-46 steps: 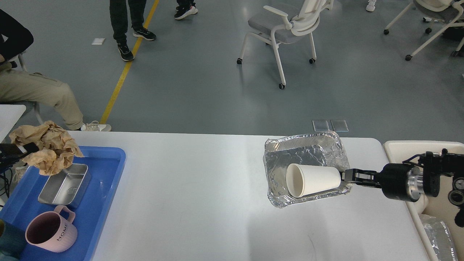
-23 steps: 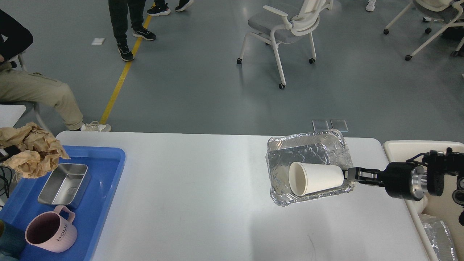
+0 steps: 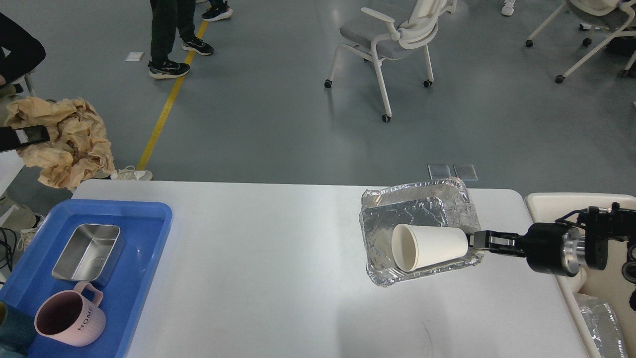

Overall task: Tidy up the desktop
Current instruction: 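Lift the brown paper and carry it over the foil tray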

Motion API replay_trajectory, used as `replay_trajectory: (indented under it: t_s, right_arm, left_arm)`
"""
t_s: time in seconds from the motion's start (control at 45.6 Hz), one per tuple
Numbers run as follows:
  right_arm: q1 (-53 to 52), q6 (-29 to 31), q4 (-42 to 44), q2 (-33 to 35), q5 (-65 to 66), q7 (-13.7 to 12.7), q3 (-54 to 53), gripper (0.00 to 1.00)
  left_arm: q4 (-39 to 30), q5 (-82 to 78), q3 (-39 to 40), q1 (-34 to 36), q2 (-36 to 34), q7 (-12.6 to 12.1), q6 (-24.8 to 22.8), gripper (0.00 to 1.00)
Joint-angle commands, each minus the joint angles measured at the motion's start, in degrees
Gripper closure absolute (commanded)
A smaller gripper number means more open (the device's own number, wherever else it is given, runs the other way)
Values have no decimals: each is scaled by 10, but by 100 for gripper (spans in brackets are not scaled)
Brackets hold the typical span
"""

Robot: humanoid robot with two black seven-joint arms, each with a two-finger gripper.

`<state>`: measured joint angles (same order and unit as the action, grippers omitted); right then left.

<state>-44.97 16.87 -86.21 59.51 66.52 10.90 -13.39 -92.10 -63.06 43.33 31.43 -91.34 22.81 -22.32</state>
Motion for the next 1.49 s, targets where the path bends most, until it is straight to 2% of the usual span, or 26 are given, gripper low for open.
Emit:
replay_trajectory:
  t_s: [0.0,0.153,0.263,0.46,0.679,0.92,1.117,1.249,1.468]
  right_arm:
    - [0,0,-4,1,0,0,-3,100]
    - [0,0,-10,9,-1,0,-5,100]
    - [1,0,-13,13,-1,0,-8,100]
    - [0,0,-15,14,0,0,-8,100]
    - [0,0,-16,13,0,0,-9,100]
    - [-2,0,-19,14,0,1,-13,100]
    - [1,0,-20,15,0,0,-14,100]
    - [2,1,-20,13,0,0,-12,100]
    - [3,0,-26,10,0,0,-7,100]
  left_arm:
    - [8,-111,-1,75,60,-14,-61,98]
    - [26,-238,-2,140,137,-15,-132,98]
    - [49,-314,-6,185,225,-20,-170,97]
    - [59,-370,-12,275,334,-38,-246,96]
    - [71,-429,-22,376,471,-41,-326,96]
    - [96,-472,-111,480,599,-53,-327,96]
    - [140,-477,-141,543,709,-65,-327,96]
    - [177,-495,-149,565,754,-66,-327,96]
    - [221,-524,-149,562,826,-72,-327,95]
